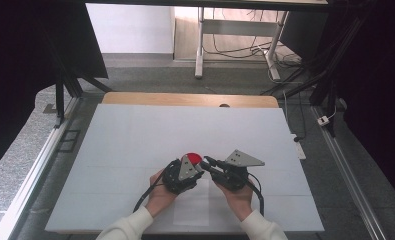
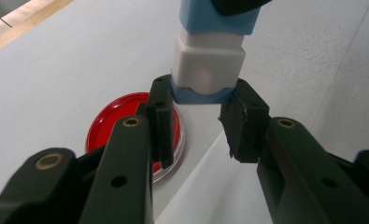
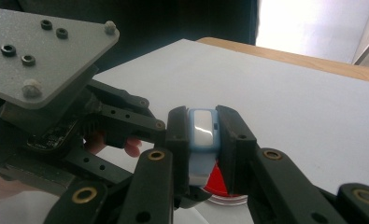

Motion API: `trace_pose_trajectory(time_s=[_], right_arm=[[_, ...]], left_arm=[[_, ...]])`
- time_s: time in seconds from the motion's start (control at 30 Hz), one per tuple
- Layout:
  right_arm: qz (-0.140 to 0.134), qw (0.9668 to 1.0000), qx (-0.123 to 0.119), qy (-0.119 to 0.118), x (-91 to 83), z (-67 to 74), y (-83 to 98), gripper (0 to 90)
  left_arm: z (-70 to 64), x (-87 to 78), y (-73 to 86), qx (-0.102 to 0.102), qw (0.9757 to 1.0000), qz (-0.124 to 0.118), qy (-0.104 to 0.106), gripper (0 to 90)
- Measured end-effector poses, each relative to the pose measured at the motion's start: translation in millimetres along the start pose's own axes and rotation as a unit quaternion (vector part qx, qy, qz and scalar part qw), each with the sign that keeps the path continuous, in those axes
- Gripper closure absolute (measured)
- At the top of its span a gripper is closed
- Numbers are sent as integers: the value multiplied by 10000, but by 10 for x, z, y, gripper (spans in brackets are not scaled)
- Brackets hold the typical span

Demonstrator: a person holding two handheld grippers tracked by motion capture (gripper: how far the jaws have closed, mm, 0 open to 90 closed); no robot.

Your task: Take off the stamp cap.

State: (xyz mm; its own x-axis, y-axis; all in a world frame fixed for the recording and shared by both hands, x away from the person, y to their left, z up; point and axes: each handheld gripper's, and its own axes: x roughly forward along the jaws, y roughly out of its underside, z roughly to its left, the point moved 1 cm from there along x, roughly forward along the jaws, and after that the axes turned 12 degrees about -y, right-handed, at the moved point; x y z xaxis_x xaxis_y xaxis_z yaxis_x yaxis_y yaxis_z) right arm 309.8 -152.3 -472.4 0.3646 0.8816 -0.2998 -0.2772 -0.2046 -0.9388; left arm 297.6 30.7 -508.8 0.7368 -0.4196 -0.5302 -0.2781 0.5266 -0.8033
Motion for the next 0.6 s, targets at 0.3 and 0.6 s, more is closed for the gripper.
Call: trace_pose_trajectory(time_s=[0.3,0.6], right_arm=[[13,9999,53,-95,-15,-20,-17,751],[32,9999,66,-82,-10,-19,-11,750]], left_arm=[[-18,-17,-2,312,9994,-69,-134,658],[-1,-12,7,301,9995,-66,-83,657]])
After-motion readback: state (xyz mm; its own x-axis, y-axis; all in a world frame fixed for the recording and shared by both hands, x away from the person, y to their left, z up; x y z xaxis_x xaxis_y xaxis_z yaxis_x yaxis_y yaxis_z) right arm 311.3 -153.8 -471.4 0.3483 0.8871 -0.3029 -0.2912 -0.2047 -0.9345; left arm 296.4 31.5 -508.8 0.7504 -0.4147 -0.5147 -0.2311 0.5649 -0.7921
